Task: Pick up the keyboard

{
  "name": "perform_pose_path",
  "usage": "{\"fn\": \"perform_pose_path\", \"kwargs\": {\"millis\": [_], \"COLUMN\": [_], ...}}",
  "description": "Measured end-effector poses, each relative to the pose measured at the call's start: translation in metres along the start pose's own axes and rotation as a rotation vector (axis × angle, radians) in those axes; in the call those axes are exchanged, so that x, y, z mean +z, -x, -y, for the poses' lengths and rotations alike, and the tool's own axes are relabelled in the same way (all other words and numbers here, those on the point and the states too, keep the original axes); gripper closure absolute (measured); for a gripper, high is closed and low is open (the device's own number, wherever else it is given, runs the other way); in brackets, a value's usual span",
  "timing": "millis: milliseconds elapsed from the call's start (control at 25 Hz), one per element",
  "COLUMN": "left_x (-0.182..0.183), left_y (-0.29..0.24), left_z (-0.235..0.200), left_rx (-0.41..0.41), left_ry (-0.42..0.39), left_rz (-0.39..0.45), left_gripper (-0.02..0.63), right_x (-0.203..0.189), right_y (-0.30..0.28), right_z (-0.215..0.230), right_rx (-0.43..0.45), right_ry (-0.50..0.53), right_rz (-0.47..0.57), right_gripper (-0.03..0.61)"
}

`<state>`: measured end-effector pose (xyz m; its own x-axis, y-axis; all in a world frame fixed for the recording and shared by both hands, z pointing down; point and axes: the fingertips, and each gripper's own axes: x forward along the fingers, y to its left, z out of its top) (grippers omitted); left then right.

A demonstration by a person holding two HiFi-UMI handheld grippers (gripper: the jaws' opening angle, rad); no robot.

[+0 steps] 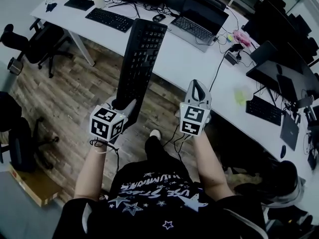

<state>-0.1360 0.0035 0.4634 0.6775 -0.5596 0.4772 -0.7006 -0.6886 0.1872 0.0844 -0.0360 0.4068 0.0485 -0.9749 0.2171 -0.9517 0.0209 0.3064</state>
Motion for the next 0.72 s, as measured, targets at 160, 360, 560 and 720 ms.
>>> {"fn": "perform_pose_path", "kwargs": {"millis": [160, 360, 560, 720], "left_x": [-0.016, -0.036, -0.057, -0.074], "left_y": [0.037, 0.07, 0.099, 0.123], "left_z": [0.012, 0.04, 0.06, 0.075], "left_rx": [0.024, 0.033, 0.05, 0.049], "left_ry": [0.021, 0.043, 0.074, 0.107], "left_rz": [0.022, 0.046, 0.053, 0.068], "left_gripper": [0.529, 0.528, 0.528, 0.528], "right_x": [-0.004, -0.01, -0.012, -0.015], "right_y": [0.039, 0.082, 0.116, 0.146], "right_z": [-0.016, -0.024, -0.035, -0.049], "right_rx": [0.025, 0.052, 0.084, 0.111], "right_ry": [0.02, 0.026, 0.023, 0.001], "right_rz": [-0.006, -0.002, 0.005, 0.012], "right_gripper": [0.571, 0.571, 0.571, 0.571]}}
